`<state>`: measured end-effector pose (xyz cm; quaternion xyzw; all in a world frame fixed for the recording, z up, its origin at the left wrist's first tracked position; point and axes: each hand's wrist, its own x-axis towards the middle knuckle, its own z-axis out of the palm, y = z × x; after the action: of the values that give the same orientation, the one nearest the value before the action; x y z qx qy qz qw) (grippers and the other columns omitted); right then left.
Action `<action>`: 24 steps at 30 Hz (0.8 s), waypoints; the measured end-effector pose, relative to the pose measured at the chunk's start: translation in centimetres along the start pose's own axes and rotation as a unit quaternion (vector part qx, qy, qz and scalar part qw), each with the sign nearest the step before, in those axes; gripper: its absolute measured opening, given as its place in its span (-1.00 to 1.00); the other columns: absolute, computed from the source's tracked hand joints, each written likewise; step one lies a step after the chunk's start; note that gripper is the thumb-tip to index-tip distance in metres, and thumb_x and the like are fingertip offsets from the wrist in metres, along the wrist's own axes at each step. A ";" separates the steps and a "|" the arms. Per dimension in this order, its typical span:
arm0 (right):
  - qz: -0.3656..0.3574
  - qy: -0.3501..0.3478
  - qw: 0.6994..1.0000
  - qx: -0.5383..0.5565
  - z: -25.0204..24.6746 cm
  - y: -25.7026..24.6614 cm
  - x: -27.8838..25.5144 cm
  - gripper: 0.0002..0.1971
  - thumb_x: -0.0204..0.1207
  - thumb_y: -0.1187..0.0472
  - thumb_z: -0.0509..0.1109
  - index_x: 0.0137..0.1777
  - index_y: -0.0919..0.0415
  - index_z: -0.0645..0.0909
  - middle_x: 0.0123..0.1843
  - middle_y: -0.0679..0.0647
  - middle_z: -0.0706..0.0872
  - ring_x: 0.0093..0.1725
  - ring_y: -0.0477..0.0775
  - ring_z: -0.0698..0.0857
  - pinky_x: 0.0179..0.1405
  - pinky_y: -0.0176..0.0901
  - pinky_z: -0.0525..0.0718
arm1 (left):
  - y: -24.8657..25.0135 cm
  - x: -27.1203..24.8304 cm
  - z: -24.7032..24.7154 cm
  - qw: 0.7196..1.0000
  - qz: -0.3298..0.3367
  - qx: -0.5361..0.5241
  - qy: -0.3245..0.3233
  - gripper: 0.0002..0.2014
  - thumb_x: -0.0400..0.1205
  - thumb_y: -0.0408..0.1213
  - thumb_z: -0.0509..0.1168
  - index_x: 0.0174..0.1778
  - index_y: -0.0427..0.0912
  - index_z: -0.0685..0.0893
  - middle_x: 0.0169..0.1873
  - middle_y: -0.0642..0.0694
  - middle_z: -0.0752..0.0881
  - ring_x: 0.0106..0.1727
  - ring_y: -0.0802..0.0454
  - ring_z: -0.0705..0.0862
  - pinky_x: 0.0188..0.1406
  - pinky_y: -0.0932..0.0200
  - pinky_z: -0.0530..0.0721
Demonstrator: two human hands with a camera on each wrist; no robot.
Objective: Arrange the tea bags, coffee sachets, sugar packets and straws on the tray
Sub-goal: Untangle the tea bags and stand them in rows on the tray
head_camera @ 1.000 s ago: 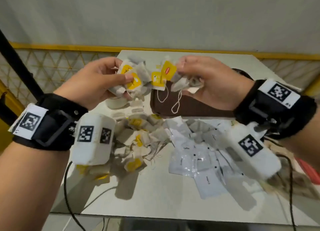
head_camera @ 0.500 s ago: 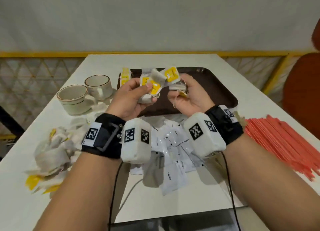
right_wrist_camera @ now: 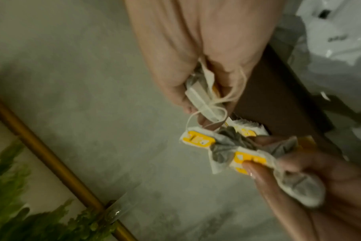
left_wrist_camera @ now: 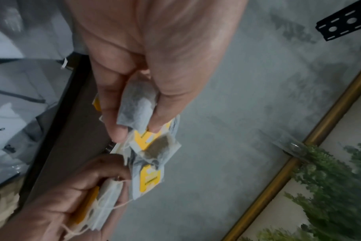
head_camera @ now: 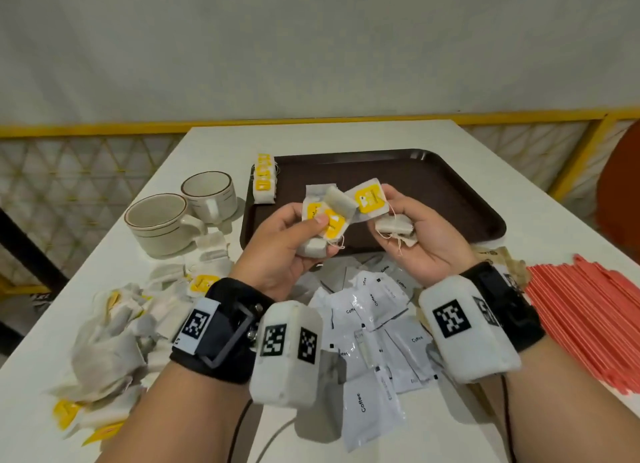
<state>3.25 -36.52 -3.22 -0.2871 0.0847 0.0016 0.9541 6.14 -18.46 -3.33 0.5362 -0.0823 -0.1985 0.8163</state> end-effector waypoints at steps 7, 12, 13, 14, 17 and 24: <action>-0.115 -0.026 0.963 -0.243 1.1 0.1 -1.5 -0.56 0.25 0.14 0.52 0.12 0.33 0.65 -0.19 0.17 0.60 -0.47 -0.12 0.42 -0.58 -0.36 0.48 | 0.3 -0.1 -0.4 1.000 0.013 0.008 0.017 -0.92 0.61 -0.40 0.31 0.00 -0.27 0.61 -0.22 -0.20 0.77 -0.32 -0.01 0.75 -0.36 0.22 0.75; -0.161 -0.013 0.921 -0.355 1.5 1.1 -1.9 -0.88 0.36 0.30 0.53 -0.15 0.24 0.65 -0.31 0.21 0.58 -0.50 -0.07 0.44 -0.55 -0.26 0.47 | 0.4 -0.4 -0.5 0.998 0.007 0.052 0.015 -0.94 0.63 -0.37 0.31 -0.01 -0.23 0.60 -0.24 -0.19 0.74 -0.46 0.02 0.73 -0.51 0.23 0.70; -0.175 0.007 0.922 -0.346 1.4 0.9 -1.7 -0.92 0.44 0.33 0.50 -0.17 0.22 0.63 -0.33 0.21 0.57 -0.51 -0.07 0.43 -0.55 -0.26 0.47 | 0.4 -0.4 -0.6 0.998 0.010 0.055 0.022 -0.94 0.63 -0.37 0.31 -0.01 -0.22 0.61 -0.24 -0.19 0.74 -0.47 0.03 0.73 -0.57 0.24 0.66; -0.193 0.027 0.922 -0.335 1.3 0.7 -1.6 -0.92 0.50 0.35 0.46 -0.16 0.19 0.62 -0.33 0.20 0.56 -0.51 -0.08 0.44 -0.56 -0.26 0.48 | 0.6 -0.4 -0.8 0.998 0.013 0.058 0.030 -0.94 0.62 -0.37 0.31 -0.02 -0.20 0.62 -0.25 -0.18 0.74 -0.47 0.04 0.73 -0.60 0.26 0.62; -0.239 0.029 0.907 -0.347 1.1 -0.6 -1.8 -0.92 0.55 0.34 0.40 -0.05 0.16 0.65 -0.37 0.09 0.60 -0.50 -0.08 0.45 -0.57 -0.28 0.48 | 0.8 -0.3 -1.3 0.996 0.002 0.082 0.036 -0.97 0.63 -0.37 0.30 -0.07 -0.17 0.62 -0.33 -0.16 0.72 -0.55 0.05 0.65 -0.62 0.25 0.53; -0.136 -0.112 0.839 -0.515 1.4 -0.2 -2.9 -0.68 0.31 0.22 0.54 0.10 0.17 0.74 -0.29 -0.04 0.76 -0.50 -0.07 0.53 -0.50 -0.28 0.55 | -0.5 0.3 -1.1 0.977 -0.014 0.209 0.051 -0.87 0.58 -0.36 0.36 -0.27 -0.14 0.60 -0.46 -0.16 0.59 -0.64 -0.01 0.34 -0.73 0.36 0.21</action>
<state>0.62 -35.79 -1.48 -0.7437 -0.0756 -0.0526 0.6621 6.67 -17.83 -4.31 0.7052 -0.0730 -0.1609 0.6867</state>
